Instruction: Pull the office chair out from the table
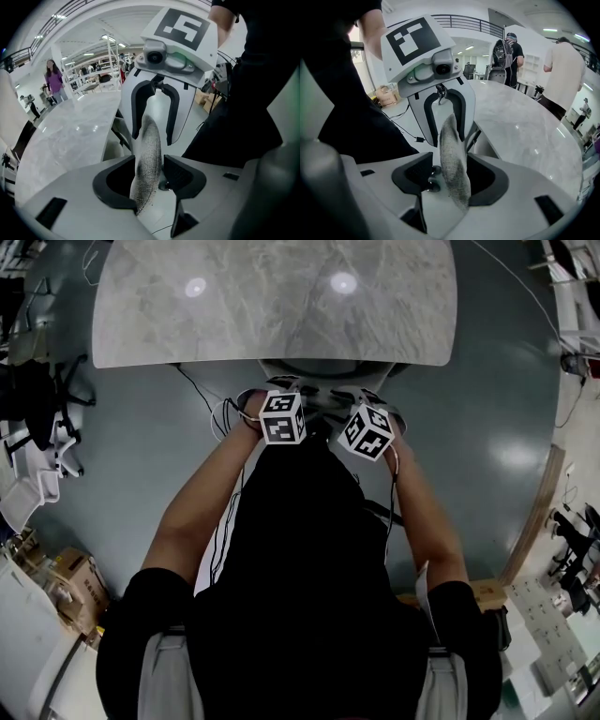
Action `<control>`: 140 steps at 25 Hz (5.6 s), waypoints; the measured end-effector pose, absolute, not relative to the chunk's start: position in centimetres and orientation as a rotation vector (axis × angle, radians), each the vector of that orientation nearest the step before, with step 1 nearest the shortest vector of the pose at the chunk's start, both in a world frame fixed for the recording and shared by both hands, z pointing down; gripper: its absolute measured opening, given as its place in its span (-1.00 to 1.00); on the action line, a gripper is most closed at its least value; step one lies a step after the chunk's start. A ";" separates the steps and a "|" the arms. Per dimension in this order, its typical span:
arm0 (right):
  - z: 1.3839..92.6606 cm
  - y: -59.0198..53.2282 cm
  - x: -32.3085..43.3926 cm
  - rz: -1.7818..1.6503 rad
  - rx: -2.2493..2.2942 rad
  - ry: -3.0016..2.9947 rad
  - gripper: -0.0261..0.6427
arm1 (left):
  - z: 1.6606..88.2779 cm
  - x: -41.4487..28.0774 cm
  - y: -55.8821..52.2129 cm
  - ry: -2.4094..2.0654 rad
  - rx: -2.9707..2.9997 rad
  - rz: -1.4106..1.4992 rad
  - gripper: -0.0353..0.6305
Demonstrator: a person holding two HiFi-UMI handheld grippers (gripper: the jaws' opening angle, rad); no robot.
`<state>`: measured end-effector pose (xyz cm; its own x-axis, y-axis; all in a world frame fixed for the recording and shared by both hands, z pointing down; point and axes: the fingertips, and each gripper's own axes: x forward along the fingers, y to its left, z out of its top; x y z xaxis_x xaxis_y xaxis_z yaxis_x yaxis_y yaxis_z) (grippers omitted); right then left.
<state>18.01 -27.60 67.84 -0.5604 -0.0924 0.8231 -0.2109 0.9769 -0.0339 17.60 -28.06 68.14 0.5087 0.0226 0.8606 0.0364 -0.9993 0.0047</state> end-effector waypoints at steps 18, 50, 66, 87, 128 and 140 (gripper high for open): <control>70.2 -28.3 18.1 0.131 0.193 -2.086 -0.45 | 70.5 17.8 -28.3 -0.058 -2.558 -1.671 -0.49; 70.1 -26.9 18.3 0.081 0.178 -2.044 -0.63 | 70.3 17.9 -27.3 0.015 -2.544 -1.715 -0.62; 69.7 -24.6 18.6 0.126 0.140 -2.036 -0.64 | 69.6 18.3 -24.9 0.016 -2.578 -1.730 -0.63; 69.4 -17.6 16.4 0.203 0.233 -2.016 -0.64 | 69.2 16.0 -18.0 -0.071 -2.573 -1.706 -0.63; 70.0 2.1 16.0 0.182 0.148 -2.013 -0.63 | 69.6 15.6 1.9 -0.041 -2.631 -1.675 -0.63; 70.0 8.8 15.4 0.174 0.125 -2.007 -0.63 | 69.6 14.9 8.5 0.000 -2.671 -1.678 -0.63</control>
<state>15.36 8.76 70.05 -0.4274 -0.0107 0.9040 -0.1658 0.9839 -0.0667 14.91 8.47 69.57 0.4342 0.0068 0.9008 -0.0067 -0.9999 0.0107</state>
